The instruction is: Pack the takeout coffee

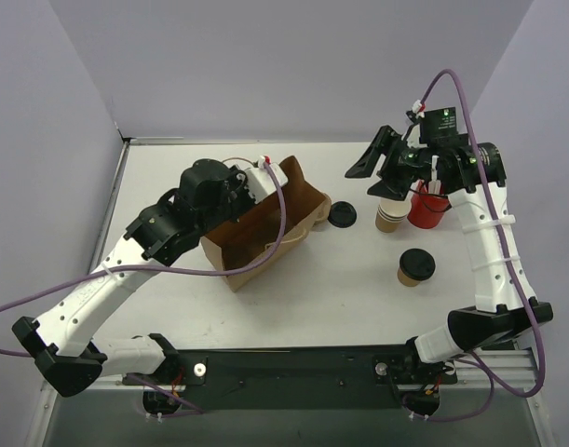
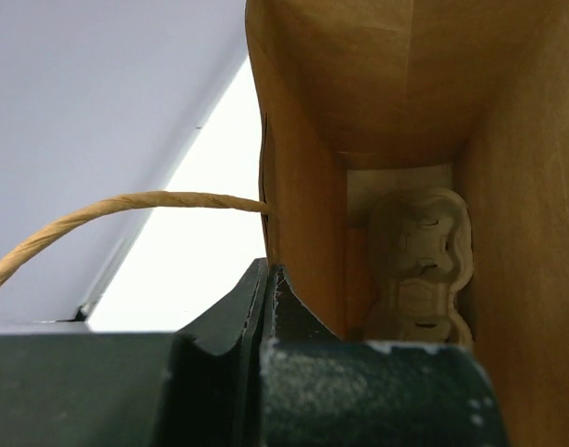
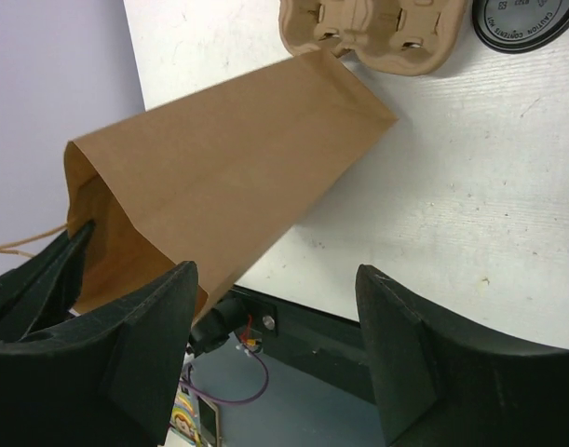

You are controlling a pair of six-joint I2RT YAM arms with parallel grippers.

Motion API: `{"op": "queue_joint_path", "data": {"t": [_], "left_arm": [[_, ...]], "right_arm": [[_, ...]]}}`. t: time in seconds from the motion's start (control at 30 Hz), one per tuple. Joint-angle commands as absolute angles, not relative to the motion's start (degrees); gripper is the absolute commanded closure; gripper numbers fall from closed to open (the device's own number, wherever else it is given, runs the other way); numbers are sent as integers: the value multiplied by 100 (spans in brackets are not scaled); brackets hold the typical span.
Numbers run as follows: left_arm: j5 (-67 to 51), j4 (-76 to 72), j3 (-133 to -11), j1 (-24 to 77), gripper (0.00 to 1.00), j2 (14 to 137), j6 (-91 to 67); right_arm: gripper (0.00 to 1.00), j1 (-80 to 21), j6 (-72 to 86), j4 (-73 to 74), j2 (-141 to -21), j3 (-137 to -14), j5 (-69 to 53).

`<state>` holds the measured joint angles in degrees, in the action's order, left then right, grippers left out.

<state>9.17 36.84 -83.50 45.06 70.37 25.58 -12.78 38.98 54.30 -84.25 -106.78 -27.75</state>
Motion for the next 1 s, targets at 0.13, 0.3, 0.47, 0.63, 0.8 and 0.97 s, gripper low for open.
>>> {"op": "queue_joint_path", "data": {"t": [0.13,0.3,0.47,0.63,0.8,0.97], "left_arm": [[1512,3120,-8543,4290,100,6935,3849],[1433,2998,-8280,4069,100,6786,4324],[1441,2813,-7665,4183,100,6662,4386],[1810,2470,-7365,4403,100,6574,4473],[1775,2514,-7601,4403,100,6644,4465],[1934,2663,-7682,4299,100,6548,4711]], "right_arm": [[36,-1433,3691,5502,-8631,-11030,-3172],[36,-1512,3604,5458,-8762,-11039,-3252],[36,-1635,3516,5397,-8850,-11030,-3401],[35,-1705,3507,5318,-8947,-11083,-3620],[34,-1985,3524,5238,-9219,-11372,-3700],[34,-2276,3551,5151,-9430,-11540,-3648]]}}
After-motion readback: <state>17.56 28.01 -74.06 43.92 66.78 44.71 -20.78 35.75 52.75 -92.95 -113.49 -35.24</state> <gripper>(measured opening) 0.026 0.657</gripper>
